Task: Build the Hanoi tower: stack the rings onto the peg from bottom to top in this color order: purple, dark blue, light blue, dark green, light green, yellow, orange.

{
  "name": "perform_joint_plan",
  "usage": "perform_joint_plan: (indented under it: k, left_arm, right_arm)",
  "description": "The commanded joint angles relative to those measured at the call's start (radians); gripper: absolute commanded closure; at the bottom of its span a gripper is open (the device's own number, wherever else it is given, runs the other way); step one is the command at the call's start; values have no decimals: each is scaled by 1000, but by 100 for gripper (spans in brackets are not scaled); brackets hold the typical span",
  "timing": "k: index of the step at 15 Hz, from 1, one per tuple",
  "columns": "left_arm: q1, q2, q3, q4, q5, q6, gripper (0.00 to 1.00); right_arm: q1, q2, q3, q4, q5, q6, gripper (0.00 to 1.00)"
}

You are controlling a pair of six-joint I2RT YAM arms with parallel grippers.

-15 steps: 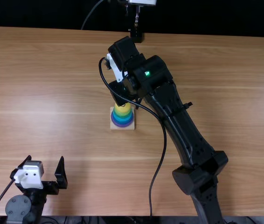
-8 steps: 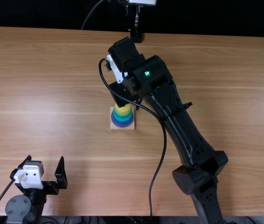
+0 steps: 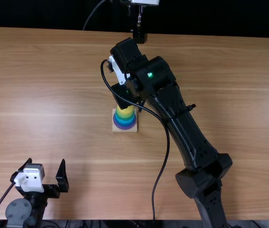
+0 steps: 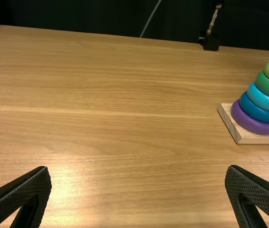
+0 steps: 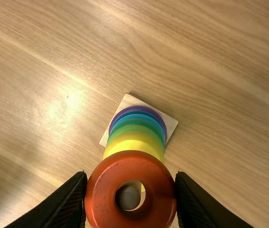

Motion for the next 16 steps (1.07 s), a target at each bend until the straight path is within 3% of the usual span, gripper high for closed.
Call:
perform_joint_plan:
  k: [1,5,6,7,8,9,14,16]
  left_arm:
    - [-4,-12,-104,-79,4,7,0]
    - [-4,-12,-104,-79,4,7,0]
    - [-4,-12,-104,-79,4,7,0]
    - [-4,-12,-104,-79,4,7,0]
    - [-4,-12,-104,-79,4,7,0]
    - [-4,-12,-104,-79,4,7,0]
    - [-4,-12,-104,-79,4,7,0]
    - [-4,-12,-104,-79,4,7,0]
  right_arm:
    - [-1,-27,-26,-3,9,2,100]
    - [0,-78,-72,-1,11,5,100]
    - [-1,-81,-72,-1,9,7,73]
    - [0,-87,-74,-5,15,7,8]
    - [2,-93,-94,-12,35,7,0]
    - [5,-103,-117,-14,55,9,0]
    - [3,-176,-129,6,59,9,0]
    - [-6,-291,-228,49,59,9,0]
